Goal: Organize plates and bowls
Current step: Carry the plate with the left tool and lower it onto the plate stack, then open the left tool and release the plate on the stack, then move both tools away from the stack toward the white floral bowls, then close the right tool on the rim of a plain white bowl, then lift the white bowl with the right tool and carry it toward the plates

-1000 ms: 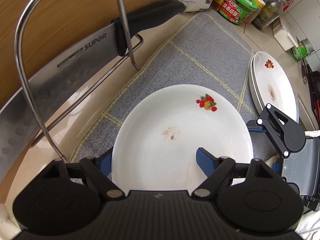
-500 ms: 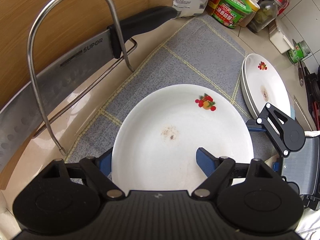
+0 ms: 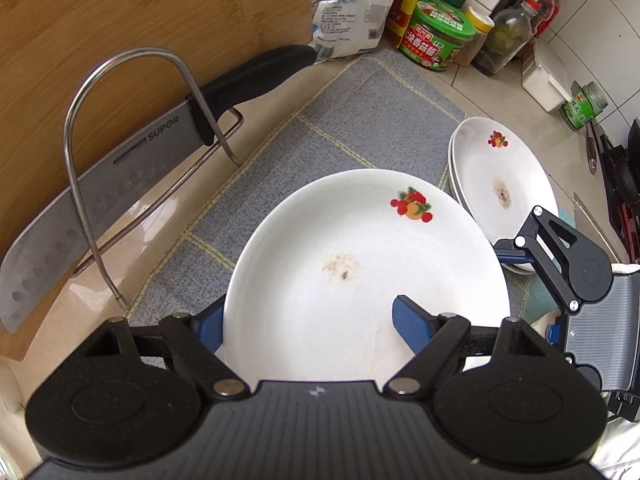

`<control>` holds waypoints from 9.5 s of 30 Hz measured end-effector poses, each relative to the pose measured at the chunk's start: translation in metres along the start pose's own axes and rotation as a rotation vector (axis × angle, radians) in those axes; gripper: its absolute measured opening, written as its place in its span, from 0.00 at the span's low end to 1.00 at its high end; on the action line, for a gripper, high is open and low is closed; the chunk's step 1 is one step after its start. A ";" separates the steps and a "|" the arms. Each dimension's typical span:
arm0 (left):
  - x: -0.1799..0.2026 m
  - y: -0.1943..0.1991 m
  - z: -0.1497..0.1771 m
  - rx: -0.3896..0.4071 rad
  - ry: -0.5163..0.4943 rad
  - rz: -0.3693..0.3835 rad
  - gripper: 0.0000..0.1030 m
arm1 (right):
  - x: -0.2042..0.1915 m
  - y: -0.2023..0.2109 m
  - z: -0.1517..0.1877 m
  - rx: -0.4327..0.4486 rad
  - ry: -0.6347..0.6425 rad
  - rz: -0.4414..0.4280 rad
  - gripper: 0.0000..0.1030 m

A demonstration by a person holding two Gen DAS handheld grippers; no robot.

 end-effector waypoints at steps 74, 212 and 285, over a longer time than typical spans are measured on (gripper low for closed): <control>0.211 -0.115 -0.067 -0.145 -0.393 0.105 0.81 | 0.087 0.115 0.136 -0.175 -0.284 0.324 1.00; -0.057 0.072 0.308 0.505 0.099 -0.354 0.99 | -0.207 -0.023 -0.109 -0.090 0.129 -0.222 0.91; -0.027 0.089 0.297 0.482 -0.085 -0.302 0.86 | -0.194 -0.010 -0.103 -0.176 -0.025 -0.385 0.80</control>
Point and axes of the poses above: each gripper's, at about its wrist camera, not at the fingertips, and y roughly against the way its jaws point, x to its right, z to its underside, the point moved 7 cm from there along -y, roughly the way its jaws point, and after that the axes turned 10 degrees about y, right-handed, at the moved point
